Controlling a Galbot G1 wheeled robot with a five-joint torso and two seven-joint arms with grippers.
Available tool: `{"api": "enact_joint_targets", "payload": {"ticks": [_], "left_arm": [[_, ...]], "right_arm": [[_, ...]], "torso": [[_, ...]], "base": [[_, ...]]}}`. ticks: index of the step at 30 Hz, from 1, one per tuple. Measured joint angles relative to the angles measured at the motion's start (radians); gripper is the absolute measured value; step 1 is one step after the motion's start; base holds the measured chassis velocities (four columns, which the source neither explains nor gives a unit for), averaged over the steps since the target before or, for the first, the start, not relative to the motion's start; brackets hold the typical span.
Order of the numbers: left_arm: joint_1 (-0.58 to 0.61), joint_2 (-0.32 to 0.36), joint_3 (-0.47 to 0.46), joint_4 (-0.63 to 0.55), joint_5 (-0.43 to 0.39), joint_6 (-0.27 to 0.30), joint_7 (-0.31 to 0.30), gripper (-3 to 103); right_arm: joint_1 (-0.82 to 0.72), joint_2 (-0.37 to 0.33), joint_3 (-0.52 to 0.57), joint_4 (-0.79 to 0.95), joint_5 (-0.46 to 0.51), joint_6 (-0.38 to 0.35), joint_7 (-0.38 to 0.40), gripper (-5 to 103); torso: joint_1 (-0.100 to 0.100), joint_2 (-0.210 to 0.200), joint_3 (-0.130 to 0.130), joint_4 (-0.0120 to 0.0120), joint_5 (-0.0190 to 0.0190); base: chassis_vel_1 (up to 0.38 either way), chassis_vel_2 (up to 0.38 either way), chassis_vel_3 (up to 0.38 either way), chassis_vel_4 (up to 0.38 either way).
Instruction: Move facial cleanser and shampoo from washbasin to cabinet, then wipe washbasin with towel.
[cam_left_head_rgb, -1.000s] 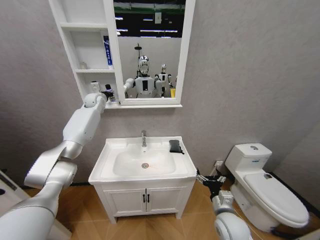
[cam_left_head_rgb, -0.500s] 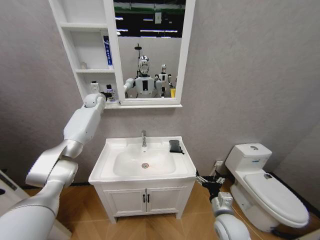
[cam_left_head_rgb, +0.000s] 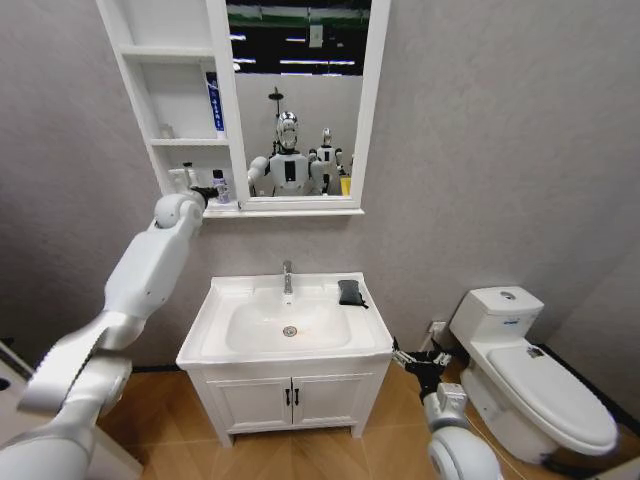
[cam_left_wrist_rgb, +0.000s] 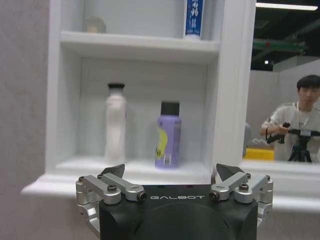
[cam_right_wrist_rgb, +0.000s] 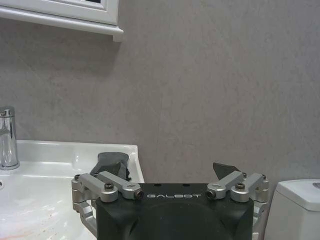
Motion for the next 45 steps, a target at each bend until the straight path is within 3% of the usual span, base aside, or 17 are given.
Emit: {"api": "enact_joint_targets", "payload": {"ticks": [1,4,5,6,7,9,10,12,13,15,17,18,21,24,29,36,45], "left_arm": [[0.000,0.000,0.000,0.000,0.000,0.000,0.000,100],[0.361,0.054,-0.146,-0.291,0.004,-0.035,-0.078,100],[0.361,0.054,-0.146,-0.291,0.004,-0.035,-0.078,100],[0.511,0.047,-0.211,-0.373,0.048,-0.054,-0.083,100],[0.511,0.047,-0.211,-0.373,0.048,-0.054,-0.083,100],[0.803,-0.014,-0.337,-0.478,0.186,-0.100,-0.038,100],[0.803,-0.014,-0.337,-0.478,0.186,-0.100,-0.038,100],[1.030,-0.103,-0.460,-0.546,0.369,-0.153,0.030,100],[1.030,-0.103,-0.460,-0.546,0.369,-0.153,0.030,100],[1.217,-0.195,-0.578,-0.642,0.470,-0.169,0.091,100],[1.265,-0.226,-0.609,-0.678,0.489,-0.172,0.104,100],[1.330,-0.276,-0.649,-0.732,0.513,-0.176,0.127,100],[1.386,-0.321,-0.677,-0.788,0.532,-0.179,0.156,100],[1.401,-0.329,-0.660,-0.829,0.534,-0.171,0.156,100],[1.403,-0.331,-0.643,-0.843,0.535,-0.164,0.145,100],[1.396,-0.329,-0.638,-0.839,0.532,-0.162,0.144,100],[1.391,-0.327,-0.635,-0.834,0.529,-0.162,0.142,100]], "right_arm": [[0.000,0.000,0.000,0.000,0.000,0.000,0.000,100],[0.005,0.001,-0.004,0.013,-0.002,-0.003,-0.002,100],[0.005,0.001,-0.004,0.013,-0.002,-0.003,-0.002,100],[0.004,0.002,-0.005,0.018,-0.005,-0.003,-0.002,100],[0.004,0.002,-0.005,0.018,-0.005,-0.003,-0.002,100],[-0.002,0.003,-0.008,0.027,-0.014,-0.003,-0.004,100],[-0.002,0.003,-0.008,0.027,-0.014,-0.003,-0.004,100],[-0.008,0.010,-0.013,0.033,-0.024,-0.003,-0.004,100],[-0.008,0.010,-0.013,0.033,-0.024,-0.003,-0.004,100],[-0.013,0.021,-0.020,0.034,-0.035,-0.003,-0.005,100],[-0.015,0.024,-0.024,0.034,-0.038,-0.002,-0.005,100],[-0.021,0.030,-0.027,0.035,-0.044,0.000,-0.006,100],[-0.035,0.039,-0.025,0.043,-0.055,0.009,-0.006,100],[-0.060,0.057,-0.014,0.055,-0.066,0.027,0.005,100],[-0.068,0.064,-0.016,0.060,-0.078,0.038,0.006,100],[-0.070,0.055,-0.006,0.076,-0.082,0.031,-0.038,100],[-0.062,0.050,-0.002,0.077,-0.067,0.020,-0.038,100]], "torso": [[0.000,0.000,0.000,0.0000,0.0000],[0.000,0.000,0.000,0.0006,-0.0009],[0.000,0.000,0.000,0.0006,-0.0009],[0.000,0.000,0.000,0.0001,-0.0002],[0.000,0.000,0.000,0.0001,-0.0002],[0.000,0.000,0.000,0.0004,-0.0006],[0.000,0.000,0.000,0.0004,-0.0006],[0.000,0.000,0.000,-0.0003,-0.0002],[0.000,0.000,0.000,-0.0003,-0.0002],[0.000,0.000,0.000,0.0007,-0.0001],[0.000,0.000,0.000,0.0006,0.0005],[0.000,0.000,0.000,0.0007,0.0005],[0.000,0.000,0.000,0.0005,0.0004],[0.000,0.000,0.000,-0.0012,0.0002],[0.000,0.000,0.000,0.0001,0.0000],[0.000,0.000,0.000,0.0000,0.0000],[0.000,0.000,0.000,0.0000,0.0000]], "base": [[0.000,0.000,0.000,0.000],[0.000,0.000,0.000,0.000],[0.000,0.000,0.000,0.000],[0.000,0.000,0.000,0.000],[0.000,0.000,0.000,0.000],[0.000,0.000,0.000,0.000],[0.000,0.000,0.000,0.000],[0.000,0.000,0.000,0.000],[0.000,0.000,0.000,0.000],[0.000,0.000,0.000,0.000],[0.000,0.000,0.000,0.000],[0.000,0.000,0.000,0.000],[0.000,0.000,0.000,0.000],[0.000,0.000,0.000,0.000],[0.000,0.000,0.000,0.000],[0.000,0.000,0.000,0.000],[0.000,0.000,0.000,0.000]]}}
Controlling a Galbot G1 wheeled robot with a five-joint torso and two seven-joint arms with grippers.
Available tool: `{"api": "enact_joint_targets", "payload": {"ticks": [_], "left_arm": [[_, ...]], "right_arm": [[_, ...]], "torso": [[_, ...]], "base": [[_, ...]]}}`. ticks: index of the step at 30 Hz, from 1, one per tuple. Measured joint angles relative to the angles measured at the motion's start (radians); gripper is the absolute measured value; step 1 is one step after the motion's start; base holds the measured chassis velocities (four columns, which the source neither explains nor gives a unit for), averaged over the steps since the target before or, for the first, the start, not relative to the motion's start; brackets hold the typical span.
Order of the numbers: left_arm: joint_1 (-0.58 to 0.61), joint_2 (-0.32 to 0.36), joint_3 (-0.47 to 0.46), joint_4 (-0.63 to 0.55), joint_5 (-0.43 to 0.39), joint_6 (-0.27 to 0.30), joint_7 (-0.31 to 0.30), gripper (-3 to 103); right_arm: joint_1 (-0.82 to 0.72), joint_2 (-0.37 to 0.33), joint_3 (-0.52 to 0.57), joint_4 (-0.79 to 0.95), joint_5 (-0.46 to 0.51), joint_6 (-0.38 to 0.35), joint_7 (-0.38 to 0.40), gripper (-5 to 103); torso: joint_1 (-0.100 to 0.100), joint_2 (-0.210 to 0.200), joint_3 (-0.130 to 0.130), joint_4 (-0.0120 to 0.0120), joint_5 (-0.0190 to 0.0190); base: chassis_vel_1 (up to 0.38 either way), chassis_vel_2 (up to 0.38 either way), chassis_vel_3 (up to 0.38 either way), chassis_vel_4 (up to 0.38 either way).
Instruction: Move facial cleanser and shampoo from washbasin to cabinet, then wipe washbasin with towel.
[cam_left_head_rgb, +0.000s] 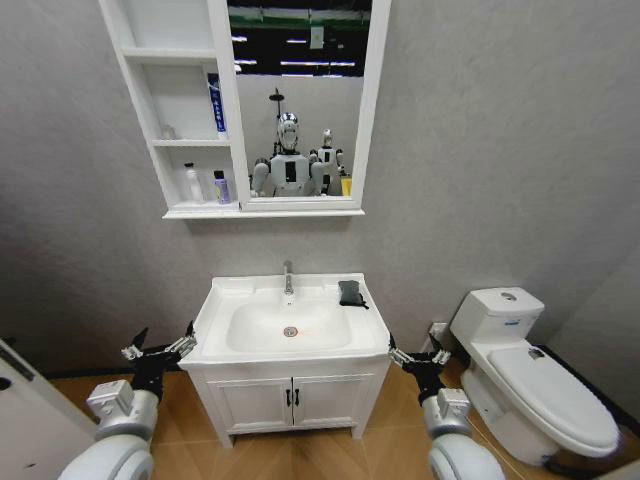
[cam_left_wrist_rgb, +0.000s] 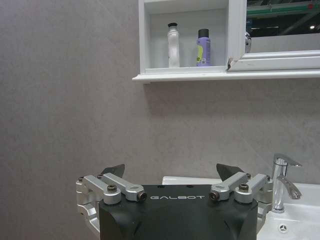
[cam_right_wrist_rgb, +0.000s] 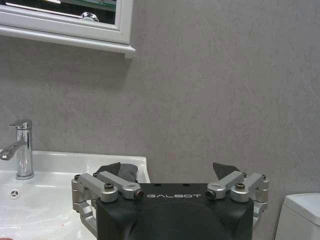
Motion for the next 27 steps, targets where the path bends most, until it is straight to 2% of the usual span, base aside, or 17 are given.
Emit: {"api": "enact_joint_targets", "payload": {"ticks": [3,6,9,12,13,15,16,18,20,21,23,24,25,26,27], "left_arm": [[-0.001,0.001,0.001,0.001,-0.001,0.000,0.000,100],[-0.003,0.001,0.001,0.003,-0.001,0.001,-0.001,100],[-0.003,0.001,0.001,0.003,-0.002,0.001,-0.001,100],[-0.004,0.002,0.002,0.003,-0.002,0.001,-0.001,100],[-0.004,0.002,0.002,0.003,-0.002,0.001,-0.001,100],[-0.004,0.002,0.002,0.004,-0.002,0.001,-0.001,100],[-0.004,0.002,0.002,0.004,-0.002,0.001,-0.001,100],[-0.004,0.002,0.002,0.004,-0.002,0.001,-0.002,100],[-0.004,0.002,0.002,0.004,-0.002,0.001,-0.002,100],[-0.004,0.002,0.002,0.004,-0.002,0.001,-0.002,100],[-0.005,0.002,0.003,0.004,-0.003,0.001,-0.002,100],[-0.005,0.002,0.003,0.004,-0.003,0.001,-0.002,100],[-0.005,0.002,0.002,0.005,-0.003,0.001,-0.001,100],[-0.005,0.002,0.002,0.005,-0.003,0.001,-0.001,100],[-0.005,0.002,0.003,0.005,-0.003,0.001,-0.002,100]], "right_arm": [[0.012,0.001,-0.004,-0.017,0.009,0.002,0.017,100],[0.090,-0.015,-0.009,-0.070,0.077,-0.064,0.051,100],[0.127,-0.026,-0.009,-0.098,0.110,-0.089,0.062,100],[0.245,-0.078,-0.014,-0.216,0.190,-0.137,0.081,100],[0.245,-0.078,-0.014,-0.216,0.190,-0.137,0.081,100],[0.378,-0.148,-0.045,-0.334,0.275,-0.162,0.088,100],[0.378,-0.148,-0.045,-0.334,0.275,-0.162,0.088,100],[0.512,-0.228,-0.107,-0.439,0.348,-0.179,0.094,100],[0.616,-0.266,-0.182,-0.535,0.405,-0.205,0.114,100],[0.616,-0.266,-0.182,-0.535,0.405,-0.205,0.114,100],[0.761,-0.276,-0.281,-0.669,0.463,-0.241,0.132,100],[0.761,-0.276,-0.281,-0.669,0.463,-0.241,0.132,100],[0.864,-0.264,-0.338,-0.753,0.496,-0.267,0.141,100],[0.864,-0.264,-0.338,-0.753,0.496,-0.267,0.141,100],[0.937,-0.239,-0.385,-0.825,0.511,-0.277,0.144,100]], "torso": [[0.000,0.000,0.000,-0.0001,0.0000],[0.001,0.000,0.000,0.0000,0.0001],[0.001,0.000,0.000,0.0002,0.0001],[0.000,0.000,0.000,-0.0001,0.0001],[0.000,0.000,0.000,-0.0001,0.0001],[0.000,0.000,0.000,0.0000,0.0004],[0.000,0.000,0.000,0.0000,0.0004],[0.000,0.000,0.000,0.0004,-0.0001],[0.000,0.000,0.000,0.0002,0.0002],[0.000,0.000,0.000,0.0002,0.0002],[0.000,0.000,0.000,-0.0003,0.0006],[0.000,0.000,0.000,-0.0003,0.0006],[0.000,0.000,0.000,0.0000,0.0000],[0.000,0.000,0.000,0.0000,0.0000],[0.000,0.000,0.000,0.0002,-0.0007]], "base": [[-0.051,0.063,0.070,-0.072],[-0.053,0.064,0.079,-0.076],[-0.053,0.033,0.036,-0.061],[0.000,0.000,0.000,0.000],[0.000,0.000,0.000,0.000],[0.000,0.000,0.000,0.000],[0.000,0.000,0.000,0.000],[0.000,0.000,0.000,0.000],[0.000,0.000,0.000,0.000],[0.000,0.000,0.000,0.000],[0.000,0.000,0.000,0.000],[0.000,0.000,0.000,0.000],[0.000,0.000,0.000,0.000],[0.000,0.000,0.000,0.000],[0.000,0.000,0.000,0.000]]}}
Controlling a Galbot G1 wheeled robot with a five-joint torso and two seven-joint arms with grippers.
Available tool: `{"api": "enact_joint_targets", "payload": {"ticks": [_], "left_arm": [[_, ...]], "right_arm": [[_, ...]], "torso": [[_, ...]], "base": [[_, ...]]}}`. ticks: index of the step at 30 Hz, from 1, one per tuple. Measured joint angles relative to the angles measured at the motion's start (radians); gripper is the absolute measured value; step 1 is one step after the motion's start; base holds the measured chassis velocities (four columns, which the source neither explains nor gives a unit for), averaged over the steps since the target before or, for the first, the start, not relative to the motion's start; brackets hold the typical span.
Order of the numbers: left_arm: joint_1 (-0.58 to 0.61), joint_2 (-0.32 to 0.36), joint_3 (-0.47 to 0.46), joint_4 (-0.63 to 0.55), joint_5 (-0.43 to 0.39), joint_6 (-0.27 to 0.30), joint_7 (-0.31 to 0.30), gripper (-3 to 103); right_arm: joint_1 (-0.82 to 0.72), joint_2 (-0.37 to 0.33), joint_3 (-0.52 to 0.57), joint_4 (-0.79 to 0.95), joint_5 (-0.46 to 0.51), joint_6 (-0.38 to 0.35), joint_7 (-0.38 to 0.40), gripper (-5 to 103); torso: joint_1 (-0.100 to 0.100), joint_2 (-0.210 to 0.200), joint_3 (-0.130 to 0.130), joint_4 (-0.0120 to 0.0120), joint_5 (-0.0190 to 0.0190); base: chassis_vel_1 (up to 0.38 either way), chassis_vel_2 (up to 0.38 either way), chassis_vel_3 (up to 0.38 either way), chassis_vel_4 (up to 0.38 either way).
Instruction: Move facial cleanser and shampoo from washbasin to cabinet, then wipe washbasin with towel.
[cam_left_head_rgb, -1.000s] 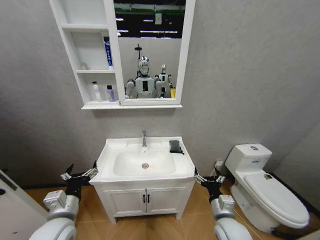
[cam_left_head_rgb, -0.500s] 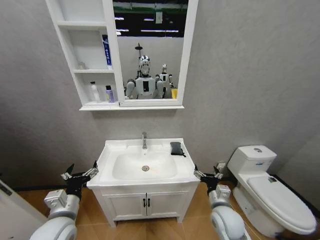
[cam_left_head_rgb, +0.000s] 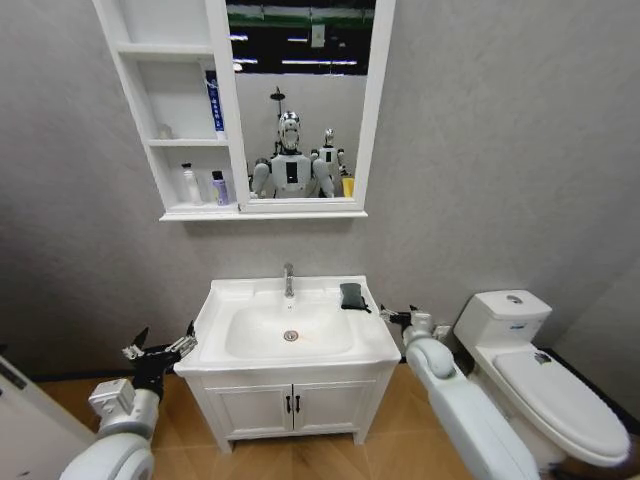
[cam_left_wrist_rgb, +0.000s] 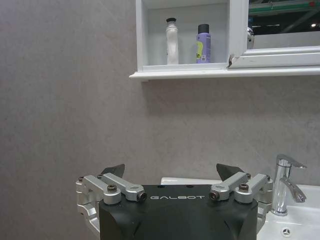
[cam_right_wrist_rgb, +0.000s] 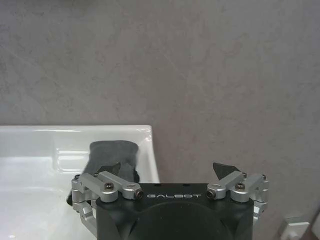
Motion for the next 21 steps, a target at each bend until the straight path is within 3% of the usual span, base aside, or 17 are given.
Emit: {"api": "enact_joint_targets", "payload": {"ticks": [2,8,12,21], "left_arm": [[0.000,0.000,0.000,0.000,0.000,0.000,0.000,100],[0.000,0.000,0.000,0.000,0.000,0.000,0.000,100],[0.000,0.000,0.000,0.000,0.000,0.000,0.000,100],[0.000,0.000,0.000,0.000,0.000,0.000,0.000,100]], "right_arm": [[0.044,0.023,-0.028,-0.047,0.002,0.000,-0.002,100],[0.285,0.182,-0.125,-0.414,-0.042,-0.023,0.012,100],[0.393,0.233,-0.112,-0.586,-0.107,-0.031,-0.021,100],[0.479,0.306,-0.065,-0.801,-0.135,-0.004,-0.098,100]], "torso": [[0.000,0.000,0.000,0.0003,0.0006],[0.000,0.000,0.000,0.0003,0.0008],[0.000,0.000,0.000,-0.0004,0.0004],[0.000,0.000,0.000,-0.0001,0.0007]], "base": [[0.000,0.000,0.000,0.000],[0.000,0.000,0.000,0.000],[0.000,0.000,0.000,0.000],[0.000,0.000,0.000,0.000]]}}
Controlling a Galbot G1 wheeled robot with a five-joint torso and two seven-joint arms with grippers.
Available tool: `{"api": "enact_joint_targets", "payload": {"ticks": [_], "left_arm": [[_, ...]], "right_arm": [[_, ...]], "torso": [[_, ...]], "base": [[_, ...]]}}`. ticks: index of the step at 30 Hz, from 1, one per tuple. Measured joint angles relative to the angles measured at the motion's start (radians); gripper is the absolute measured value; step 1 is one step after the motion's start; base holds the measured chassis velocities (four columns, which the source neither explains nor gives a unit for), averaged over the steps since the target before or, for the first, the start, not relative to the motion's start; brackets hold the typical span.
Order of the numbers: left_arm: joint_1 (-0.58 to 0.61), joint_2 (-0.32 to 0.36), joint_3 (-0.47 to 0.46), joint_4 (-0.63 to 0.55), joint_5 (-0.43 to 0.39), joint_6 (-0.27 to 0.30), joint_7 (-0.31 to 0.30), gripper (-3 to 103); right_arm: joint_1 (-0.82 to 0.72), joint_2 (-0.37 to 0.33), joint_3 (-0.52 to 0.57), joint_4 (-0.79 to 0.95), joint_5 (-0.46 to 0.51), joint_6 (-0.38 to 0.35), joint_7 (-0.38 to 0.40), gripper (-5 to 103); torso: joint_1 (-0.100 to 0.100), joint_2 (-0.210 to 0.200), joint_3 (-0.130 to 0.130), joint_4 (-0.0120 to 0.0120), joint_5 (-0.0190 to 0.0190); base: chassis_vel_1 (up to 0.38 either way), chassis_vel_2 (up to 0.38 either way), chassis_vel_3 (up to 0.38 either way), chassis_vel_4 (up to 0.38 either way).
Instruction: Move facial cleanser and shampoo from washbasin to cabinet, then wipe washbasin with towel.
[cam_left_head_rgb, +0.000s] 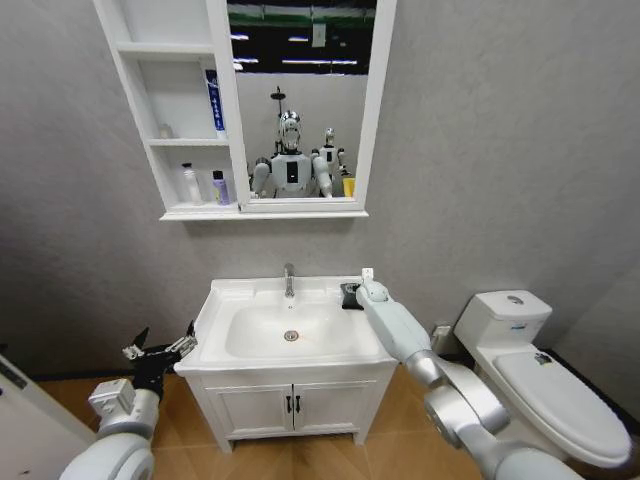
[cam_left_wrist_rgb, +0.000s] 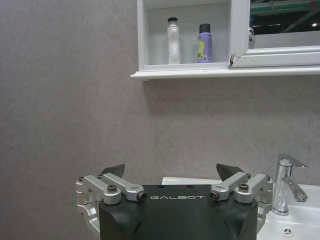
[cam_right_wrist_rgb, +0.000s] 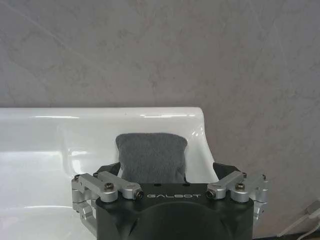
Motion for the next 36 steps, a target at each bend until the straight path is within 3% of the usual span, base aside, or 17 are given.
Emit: {"api": "enact_joint_targets", "payload": {"ticks": [3,8,30,36], "left_arm": [[0.000,0.000,0.000,0.000,0.000,0.000,0.000,100],[0.000,0.000,0.000,0.000,0.000,0.000,0.001,100],[0.000,0.000,0.000,0.000,0.000,0.000,0.000,100],[0.000,0.000,0.000,0.000,0.000,0.000,0.001,100]], "right_arm": [[-0.001,0.008,0.015,-0.015,-0.029,0.028,-0.002,100],[-0.080,-0.035,-0.022,0.119,-0.027,0.049,0.016,100],[-0.160,-0.071,-0.035,0.225,-0.040,0.024,0.010,100],[-0.169,-0.068,-0.061,0.249,-0.024,0.036,0.052,100]], "torso": [[0.000,0.000,0.000,0.0001,-0.0001],[0.000,0.000,0.000,-0.0004,0.0001],[-0.001,0.000,0.000,-0.0002,0.0000],[0.001,0.000,0.000,-0.0003,-0.0003]], "base": [[0.000,0.000,0.000,0.000],[0.000,0.000,0.000,0.000],[-0.025,0.016,0.029,-0.024],[-0.159,0.156,0.179,-0.153]]}}
